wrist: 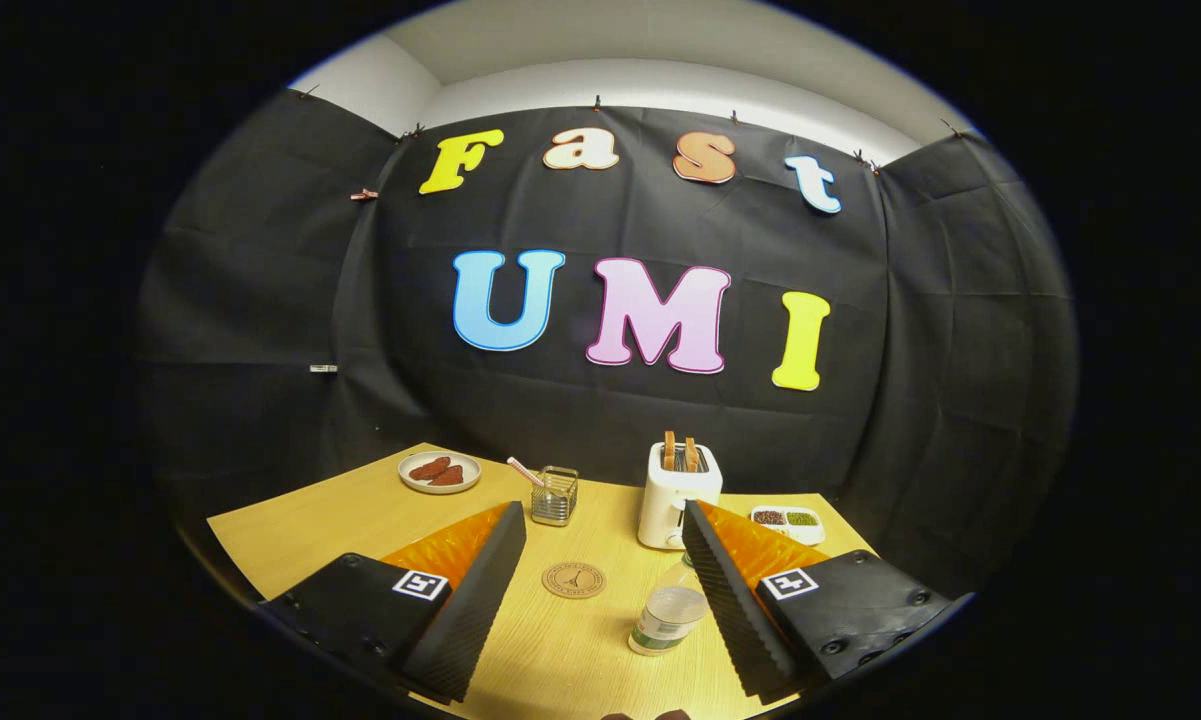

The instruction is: Take the bottle from table, then pour the juice into the cup, finally place the bottle on the coaster

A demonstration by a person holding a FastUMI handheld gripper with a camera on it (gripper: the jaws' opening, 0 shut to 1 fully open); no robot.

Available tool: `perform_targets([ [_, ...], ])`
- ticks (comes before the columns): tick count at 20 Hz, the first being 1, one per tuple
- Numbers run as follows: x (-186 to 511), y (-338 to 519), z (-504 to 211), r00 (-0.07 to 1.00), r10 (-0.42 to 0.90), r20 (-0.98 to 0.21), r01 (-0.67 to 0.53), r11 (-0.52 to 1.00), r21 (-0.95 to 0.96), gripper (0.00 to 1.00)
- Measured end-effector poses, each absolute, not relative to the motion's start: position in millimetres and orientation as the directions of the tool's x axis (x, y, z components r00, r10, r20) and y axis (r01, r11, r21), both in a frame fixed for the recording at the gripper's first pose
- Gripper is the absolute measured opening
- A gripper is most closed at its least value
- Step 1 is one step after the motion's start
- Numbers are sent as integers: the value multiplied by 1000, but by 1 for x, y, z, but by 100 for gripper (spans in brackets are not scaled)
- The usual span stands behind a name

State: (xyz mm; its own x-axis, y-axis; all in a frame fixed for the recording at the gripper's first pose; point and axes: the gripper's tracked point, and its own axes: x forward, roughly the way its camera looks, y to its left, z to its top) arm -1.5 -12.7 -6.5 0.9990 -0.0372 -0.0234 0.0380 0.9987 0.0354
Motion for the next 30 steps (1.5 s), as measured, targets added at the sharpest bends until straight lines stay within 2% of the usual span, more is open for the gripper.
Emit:
perform_targets([
  [8,-1,-12,-9,998,-37,-51,40,998,49,97],
  [20,19,-56,-17,991,-116,-72,120,991,52,97],
  [30,41,-90,-61,986,-113,-121,122,990,70,97],
])
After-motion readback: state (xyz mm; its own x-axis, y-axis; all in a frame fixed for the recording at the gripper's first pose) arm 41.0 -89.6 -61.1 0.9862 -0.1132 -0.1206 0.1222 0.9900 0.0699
